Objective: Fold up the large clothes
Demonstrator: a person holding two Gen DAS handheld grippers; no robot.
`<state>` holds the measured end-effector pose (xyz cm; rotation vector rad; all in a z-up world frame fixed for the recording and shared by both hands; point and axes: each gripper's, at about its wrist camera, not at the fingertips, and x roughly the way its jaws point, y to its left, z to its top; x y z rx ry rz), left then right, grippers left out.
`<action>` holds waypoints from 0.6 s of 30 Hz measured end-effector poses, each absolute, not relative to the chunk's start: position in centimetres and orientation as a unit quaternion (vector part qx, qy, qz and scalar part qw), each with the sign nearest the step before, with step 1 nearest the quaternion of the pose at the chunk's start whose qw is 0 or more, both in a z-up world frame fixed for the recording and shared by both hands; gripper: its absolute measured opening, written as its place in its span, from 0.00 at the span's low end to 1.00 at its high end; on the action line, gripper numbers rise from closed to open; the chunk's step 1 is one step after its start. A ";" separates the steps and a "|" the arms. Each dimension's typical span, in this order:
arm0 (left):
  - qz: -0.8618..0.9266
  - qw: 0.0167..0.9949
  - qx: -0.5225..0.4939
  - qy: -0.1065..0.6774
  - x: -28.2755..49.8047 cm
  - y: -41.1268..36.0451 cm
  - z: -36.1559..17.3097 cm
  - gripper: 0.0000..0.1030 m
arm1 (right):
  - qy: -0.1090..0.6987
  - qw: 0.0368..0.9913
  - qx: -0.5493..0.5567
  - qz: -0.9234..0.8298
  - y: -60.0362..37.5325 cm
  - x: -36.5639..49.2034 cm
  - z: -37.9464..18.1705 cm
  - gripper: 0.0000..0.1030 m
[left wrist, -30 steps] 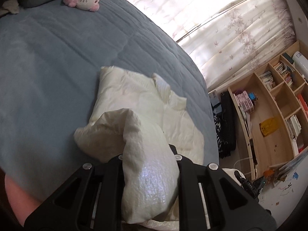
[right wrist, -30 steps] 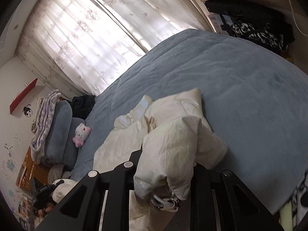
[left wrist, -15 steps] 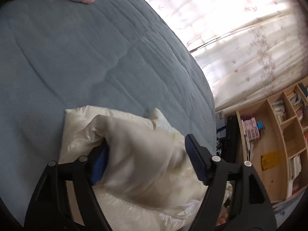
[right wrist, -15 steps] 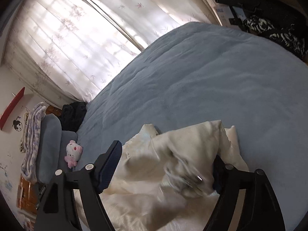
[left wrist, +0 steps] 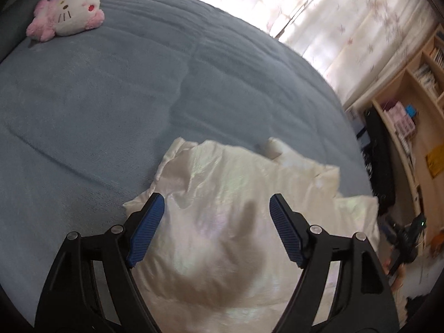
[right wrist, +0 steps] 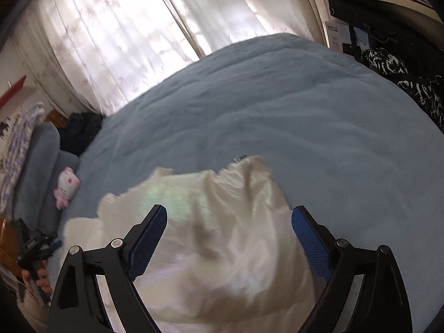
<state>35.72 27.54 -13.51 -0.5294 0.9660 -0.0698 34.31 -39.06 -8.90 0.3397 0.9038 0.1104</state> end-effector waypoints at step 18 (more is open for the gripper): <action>0.044 0.891 -0.120 0.436 36.9 23.6 -14.8 0.05 | 0.411 0.904 0.120 0.013 -36.1 35.2 -11.8 0.17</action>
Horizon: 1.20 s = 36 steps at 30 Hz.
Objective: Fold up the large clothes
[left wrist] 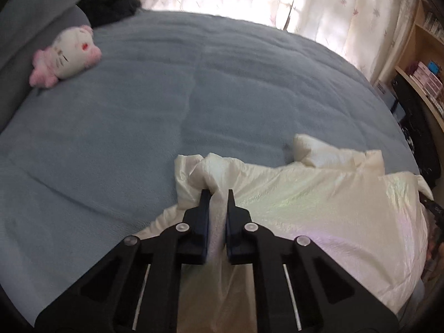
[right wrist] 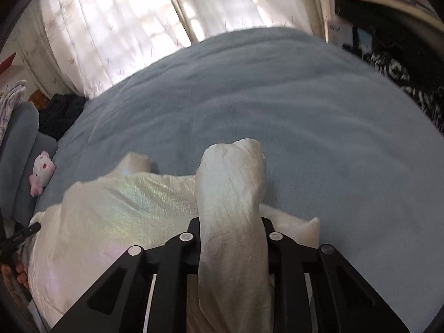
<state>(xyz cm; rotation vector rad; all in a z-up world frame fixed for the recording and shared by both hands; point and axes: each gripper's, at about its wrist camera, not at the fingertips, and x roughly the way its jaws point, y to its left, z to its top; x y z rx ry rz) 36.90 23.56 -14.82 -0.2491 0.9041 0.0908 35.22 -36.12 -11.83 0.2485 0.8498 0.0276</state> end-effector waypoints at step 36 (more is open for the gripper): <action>0.196 0.866 -0.115 0.446 39.6 24.5 -20.2 0.04 | 0.445 0.883 0.125 -0.083 -36.2 38.6 -17.3 0.44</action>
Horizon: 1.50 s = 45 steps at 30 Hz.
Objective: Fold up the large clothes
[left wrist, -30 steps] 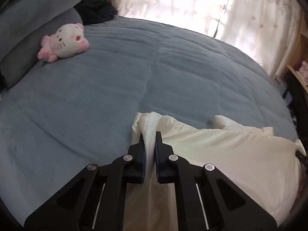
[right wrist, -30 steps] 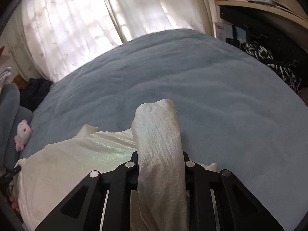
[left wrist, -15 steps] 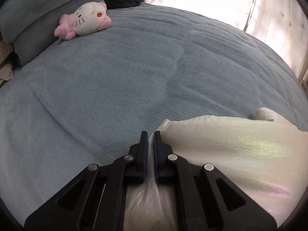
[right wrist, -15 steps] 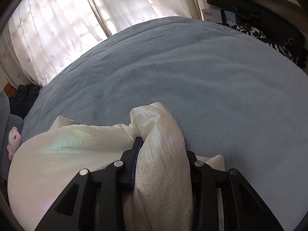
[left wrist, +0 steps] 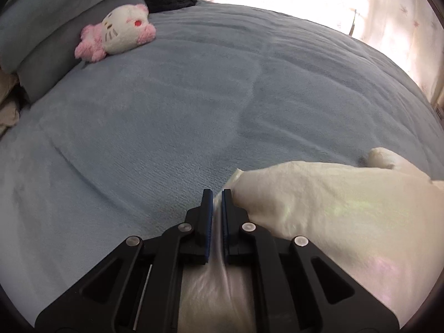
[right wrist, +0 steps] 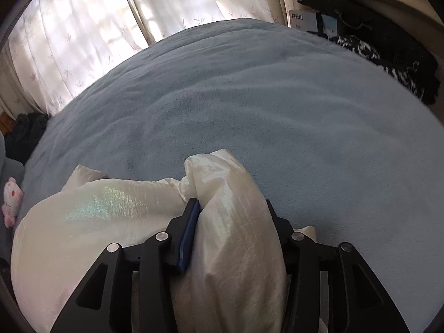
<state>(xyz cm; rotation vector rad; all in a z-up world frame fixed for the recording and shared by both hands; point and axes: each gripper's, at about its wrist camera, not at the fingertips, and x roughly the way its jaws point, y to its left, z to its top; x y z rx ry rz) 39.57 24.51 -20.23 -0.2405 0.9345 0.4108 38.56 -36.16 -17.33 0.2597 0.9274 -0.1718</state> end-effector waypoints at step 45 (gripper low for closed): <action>0.053 0.911 -0.053 0.405 41.3 4.5 -21.7 0.04 | 0.385 0.921 0.022 0.060 -15.2 38.5 -20.8 0.59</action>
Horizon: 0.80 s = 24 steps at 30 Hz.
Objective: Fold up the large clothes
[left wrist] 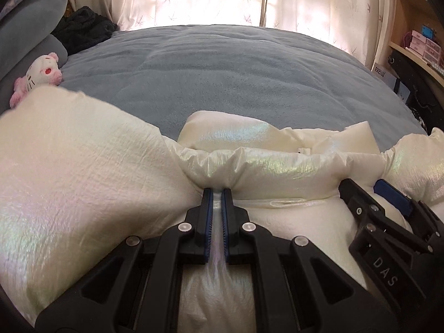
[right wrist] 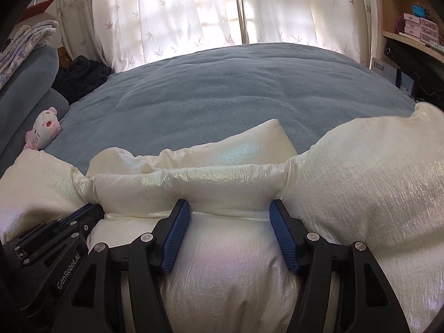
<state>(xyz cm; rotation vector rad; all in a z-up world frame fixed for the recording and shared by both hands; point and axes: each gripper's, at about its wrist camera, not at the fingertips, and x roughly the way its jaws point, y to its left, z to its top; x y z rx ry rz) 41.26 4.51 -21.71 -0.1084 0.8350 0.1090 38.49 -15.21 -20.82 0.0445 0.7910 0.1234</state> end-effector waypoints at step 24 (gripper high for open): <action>0.080 0.901 -0.018 0.425 43.0 12.7 -19.3 0.02 | 0.404 0.910 -0.042 0.080 -21.8 40.5 -17.5 0.62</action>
